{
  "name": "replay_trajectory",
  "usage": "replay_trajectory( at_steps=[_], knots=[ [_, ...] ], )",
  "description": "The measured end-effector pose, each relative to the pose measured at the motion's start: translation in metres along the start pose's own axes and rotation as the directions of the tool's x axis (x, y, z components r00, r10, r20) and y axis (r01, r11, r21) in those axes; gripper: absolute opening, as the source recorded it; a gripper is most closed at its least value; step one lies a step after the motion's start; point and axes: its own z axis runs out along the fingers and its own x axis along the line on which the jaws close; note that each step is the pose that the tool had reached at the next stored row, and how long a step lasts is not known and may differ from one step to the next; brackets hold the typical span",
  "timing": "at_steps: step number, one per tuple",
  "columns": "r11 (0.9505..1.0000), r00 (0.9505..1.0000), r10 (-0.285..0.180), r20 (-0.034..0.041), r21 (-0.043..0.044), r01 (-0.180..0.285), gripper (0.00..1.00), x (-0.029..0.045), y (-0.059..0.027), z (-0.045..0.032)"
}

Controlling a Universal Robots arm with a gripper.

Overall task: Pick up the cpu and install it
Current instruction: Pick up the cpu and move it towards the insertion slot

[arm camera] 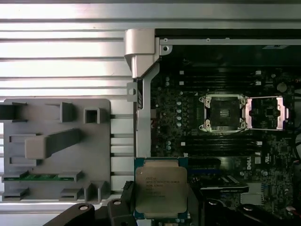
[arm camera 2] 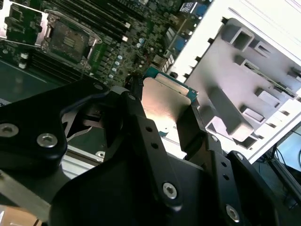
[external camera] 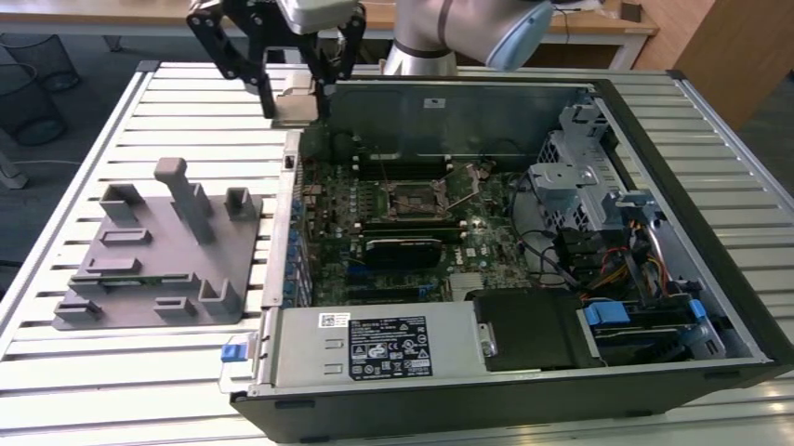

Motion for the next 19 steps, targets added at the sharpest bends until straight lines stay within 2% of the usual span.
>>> replay_trajectory(
  at_steps=[6, 19],
  knots=[
    [1.0000, 1.0000, 0.000, 0.0000, -0.0001, 0.000, 0.53, -0.0233, 0.0006, 0.0010],
    [1.0000, 1.0000, 0.000, 0.0000, 0.0000, 0.000, 0.53, -0.0666, 0.0016, 0.0028]
  ],
)
